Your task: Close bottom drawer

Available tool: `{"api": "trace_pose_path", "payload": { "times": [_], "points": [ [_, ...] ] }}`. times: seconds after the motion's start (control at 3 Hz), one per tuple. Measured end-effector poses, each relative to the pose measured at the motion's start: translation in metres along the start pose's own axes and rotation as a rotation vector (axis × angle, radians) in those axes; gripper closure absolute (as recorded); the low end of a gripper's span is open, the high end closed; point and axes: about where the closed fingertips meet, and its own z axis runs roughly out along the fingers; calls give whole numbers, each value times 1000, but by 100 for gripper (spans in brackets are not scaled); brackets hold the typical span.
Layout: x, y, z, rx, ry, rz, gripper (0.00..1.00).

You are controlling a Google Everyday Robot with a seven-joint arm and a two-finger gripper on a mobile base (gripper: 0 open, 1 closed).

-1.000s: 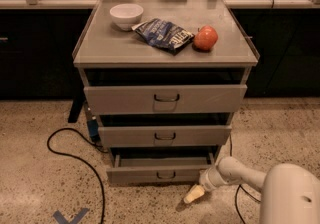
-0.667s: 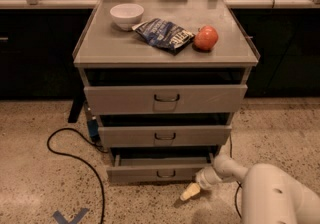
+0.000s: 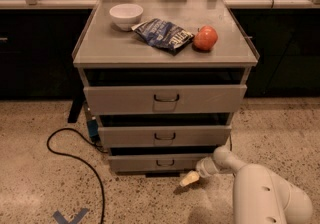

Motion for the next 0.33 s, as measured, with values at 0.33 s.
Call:
{"api": "trace_pose_path", "payload": {
  "times": [0.33],
  "points": [
    [0, 0, 0, 0, 0, 0, 0]
  ]
}}
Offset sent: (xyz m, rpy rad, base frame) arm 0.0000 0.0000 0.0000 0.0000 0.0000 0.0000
